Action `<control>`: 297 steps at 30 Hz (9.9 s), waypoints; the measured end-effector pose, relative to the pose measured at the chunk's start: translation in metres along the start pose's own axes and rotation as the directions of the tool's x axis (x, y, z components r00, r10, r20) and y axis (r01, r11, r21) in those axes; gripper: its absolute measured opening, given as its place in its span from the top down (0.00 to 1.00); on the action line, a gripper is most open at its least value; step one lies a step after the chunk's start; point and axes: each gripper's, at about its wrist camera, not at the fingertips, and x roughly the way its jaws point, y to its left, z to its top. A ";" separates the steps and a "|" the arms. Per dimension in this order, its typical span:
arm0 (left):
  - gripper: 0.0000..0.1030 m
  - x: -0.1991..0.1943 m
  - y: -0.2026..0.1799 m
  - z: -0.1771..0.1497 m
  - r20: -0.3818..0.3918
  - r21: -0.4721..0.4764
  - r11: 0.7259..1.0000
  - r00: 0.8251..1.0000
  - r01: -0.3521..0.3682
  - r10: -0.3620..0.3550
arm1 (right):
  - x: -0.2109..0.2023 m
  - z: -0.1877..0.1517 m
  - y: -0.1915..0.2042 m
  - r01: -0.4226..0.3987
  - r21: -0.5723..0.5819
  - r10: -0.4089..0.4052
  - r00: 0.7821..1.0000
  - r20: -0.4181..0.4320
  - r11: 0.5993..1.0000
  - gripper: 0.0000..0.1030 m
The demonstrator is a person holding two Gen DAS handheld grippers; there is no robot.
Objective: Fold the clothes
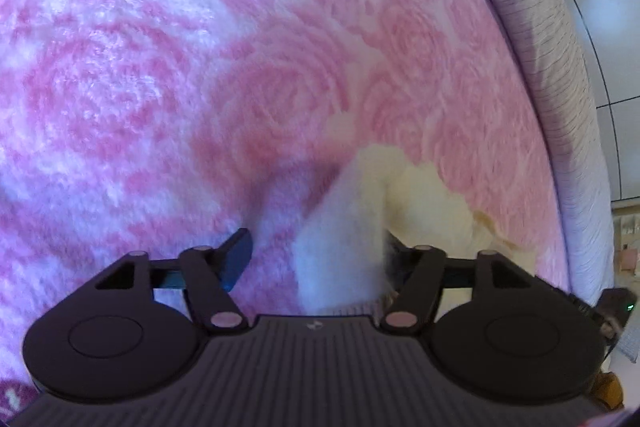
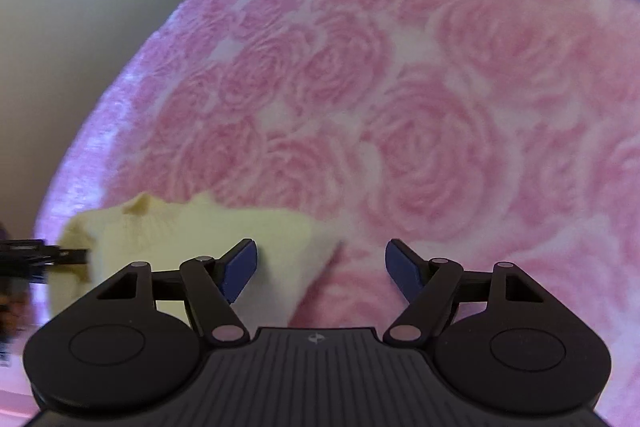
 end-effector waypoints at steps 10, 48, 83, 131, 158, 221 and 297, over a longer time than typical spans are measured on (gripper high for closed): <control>0.86 -0.004 -0.028 0.000 0.050 0.112 0.991 0.996 0.071 -0.077 | 0.032 -0.046 -0.002 -0.253 0.334 0.236 0.967 0.094 0.908 0.81; 0.88 -0.378 -0.385 -0.204 0.077 0.922 0.319 0.702 0.220 -0.708 | -0.578 -0.255 0.244 0.509 0.198 -0.362 0.247 0.899 0.838 0.87; 0.50 -0.008 -0.219 -0.282 -0.207 0.566 0.817 0.940 -0.113 0.273 | -0.257 -0.357 -0.034 0.322 0.506 -0.312 0.944 -0.107 0.800 0.39; 0.68 -0.188 -0.089 -0.075 0.441 0.326 0.858 0.866 -0.397 0.234 | -0.276 -0.414 0.003 0.428 0.726 -0.499 0.856 -0.135 0.538 0.35; 1.00 -0.082 -0.084 -0.325 0.087 0.033 0.942 0.938 0.333 -0.335 | -0.265 -0.492 -0.082 0.098 0.799 -0.278 0.956 0.090 0.593 0.41; 0.94 -0.085 -0.093 -0.231 -0.277 0.197 0.930 0.928 0.310 -0.250 | -0.270 -0.446 -0.009 -0.160 0.847 -0.456 0.784 0.420 0.506 0.96; 0.43 -0.310 -0.280 -0.596 0.222 0.553 0.810 0.972 -0.194 0.082 | -0.504 -0.487 0.100 0.438 0.256 -0.476 0.873 0.107 0.862 0.14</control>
